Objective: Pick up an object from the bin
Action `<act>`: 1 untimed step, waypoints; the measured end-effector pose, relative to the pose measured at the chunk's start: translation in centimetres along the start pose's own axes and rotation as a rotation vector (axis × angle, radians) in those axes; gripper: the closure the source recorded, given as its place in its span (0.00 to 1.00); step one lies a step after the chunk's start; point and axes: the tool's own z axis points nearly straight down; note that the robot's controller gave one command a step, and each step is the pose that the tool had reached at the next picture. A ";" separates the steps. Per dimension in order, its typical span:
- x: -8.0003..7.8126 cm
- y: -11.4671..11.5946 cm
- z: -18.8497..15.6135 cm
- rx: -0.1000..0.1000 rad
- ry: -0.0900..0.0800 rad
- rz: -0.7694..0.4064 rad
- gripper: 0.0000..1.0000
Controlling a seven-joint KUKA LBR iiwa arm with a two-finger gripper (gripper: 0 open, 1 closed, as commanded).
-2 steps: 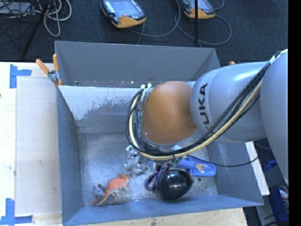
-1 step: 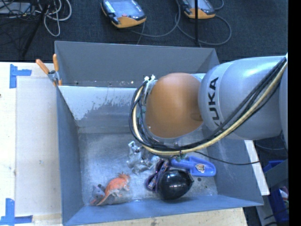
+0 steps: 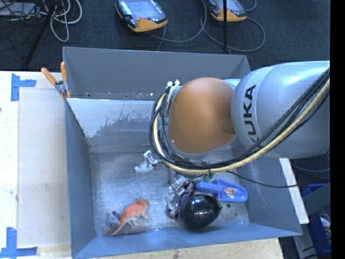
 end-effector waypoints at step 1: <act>0.0 0.1 0.7 0.000 0.001 0.005 0.00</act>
Offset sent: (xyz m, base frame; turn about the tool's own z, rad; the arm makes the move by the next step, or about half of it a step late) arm -0.0461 0.0134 -0.1089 0.0660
